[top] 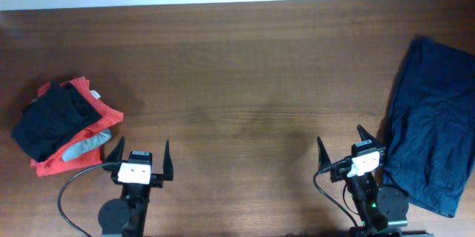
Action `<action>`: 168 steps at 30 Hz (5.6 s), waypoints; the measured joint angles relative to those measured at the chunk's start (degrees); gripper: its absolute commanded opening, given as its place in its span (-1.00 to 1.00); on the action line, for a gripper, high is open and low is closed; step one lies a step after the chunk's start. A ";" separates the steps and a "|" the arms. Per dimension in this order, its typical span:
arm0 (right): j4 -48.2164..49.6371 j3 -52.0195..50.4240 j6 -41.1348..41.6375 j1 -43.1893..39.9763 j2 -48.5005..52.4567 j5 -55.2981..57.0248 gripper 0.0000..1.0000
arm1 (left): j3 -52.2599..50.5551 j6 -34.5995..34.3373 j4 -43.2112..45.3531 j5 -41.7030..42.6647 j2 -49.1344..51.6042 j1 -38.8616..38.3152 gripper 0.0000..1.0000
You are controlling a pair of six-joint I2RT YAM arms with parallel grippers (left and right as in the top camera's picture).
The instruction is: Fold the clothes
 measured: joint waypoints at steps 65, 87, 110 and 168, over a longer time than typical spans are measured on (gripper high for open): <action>0.00 0.00 0.02 0.00 0.00 0.00 0.97 | 0.00 0.00 0.02 0.00 0.00 0.00 0.98; -16.48 11.28 7.43 0.04 2.14 3.13 0.97 | 8.11 -4.28 -10.03 -0.17 3.06 0.00 0.99; -52.72 54.29 21.27 -4.74 64.52 22.16 0.97 | 40.79 -5.35 -32.09 14.08 48.76 0.00 0.98; -52.46 75.25 10.19 9.92 89.50 -0.28 -0.21 | 40.83 -6.64 -29.64 14.73 50.36 0.00 0.98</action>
